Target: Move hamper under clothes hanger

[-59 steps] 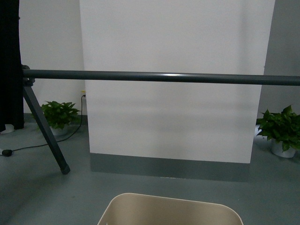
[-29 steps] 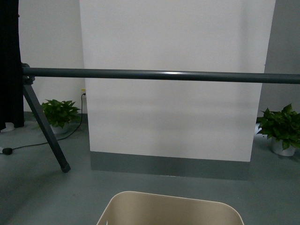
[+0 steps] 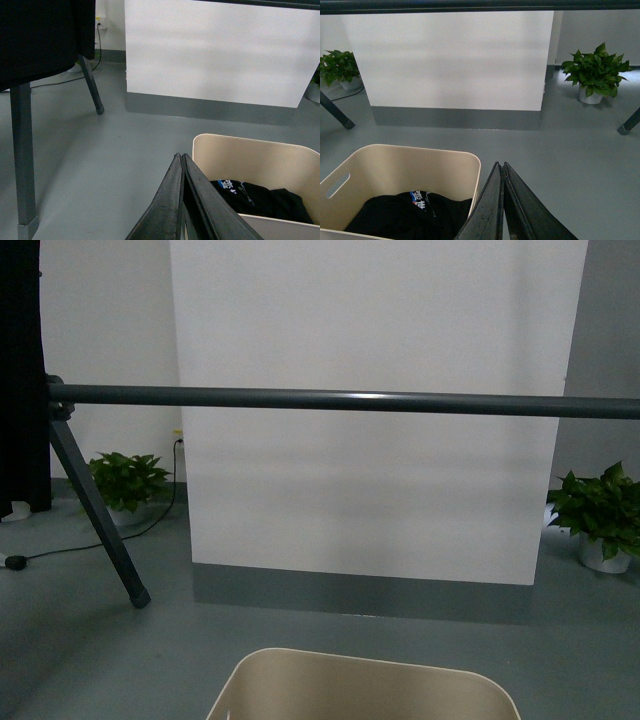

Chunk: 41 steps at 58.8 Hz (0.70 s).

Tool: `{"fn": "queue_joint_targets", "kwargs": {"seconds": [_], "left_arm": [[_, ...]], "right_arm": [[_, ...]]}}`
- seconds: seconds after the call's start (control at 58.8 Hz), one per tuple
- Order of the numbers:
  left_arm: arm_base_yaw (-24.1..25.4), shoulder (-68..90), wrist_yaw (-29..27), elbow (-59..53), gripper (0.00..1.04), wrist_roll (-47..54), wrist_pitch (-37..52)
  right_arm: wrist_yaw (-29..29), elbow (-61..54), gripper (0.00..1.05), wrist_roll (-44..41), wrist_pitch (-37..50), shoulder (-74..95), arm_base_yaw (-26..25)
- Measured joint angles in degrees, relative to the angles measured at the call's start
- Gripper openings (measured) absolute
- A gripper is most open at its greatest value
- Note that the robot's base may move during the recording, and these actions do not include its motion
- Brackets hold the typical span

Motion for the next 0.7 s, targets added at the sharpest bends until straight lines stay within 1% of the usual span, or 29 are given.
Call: {"fn": "queue_joint_targets", "kwargs": {"seconds": [0.408,0.459,0.493,0.527,0.561,0.697], "left_arm": [[0.0,-6.2,0.0,0.0,0.03,0.0,-6.2],[0.0,-10.5,0.0,0.0,0.03,0.0,-12.2],[0.0,-13.5,0.0,0.0,0.03,0.0,-15.2],[0.0,-14.9,0.0,0.0,0.03,0.0,-15.7],[0.0,-15.5,0.0,0.0,0.03,0.0,-16.0],[0.0,-15.8,0.0,0.0,0.03,0.0,-16.2]], "right_arm": [[0.0,0.0,0.02,0.0,-6.5,-6.5,0.0],[0.0,0.0,0.02,0.0,-7.3,-7.4,0.0],[0.0,0.1,0.02,0.0,-9.9,-9.4,0.0],[0.0,0.0,0.02,0.0,-14.3,-12.5,0.0],[-0.1,0.0,0.02,0.0,-16.4,-14.5,0.0],[-0.2,0.0,0.02,0.0,-17.2,-16.9,0.0]]}}
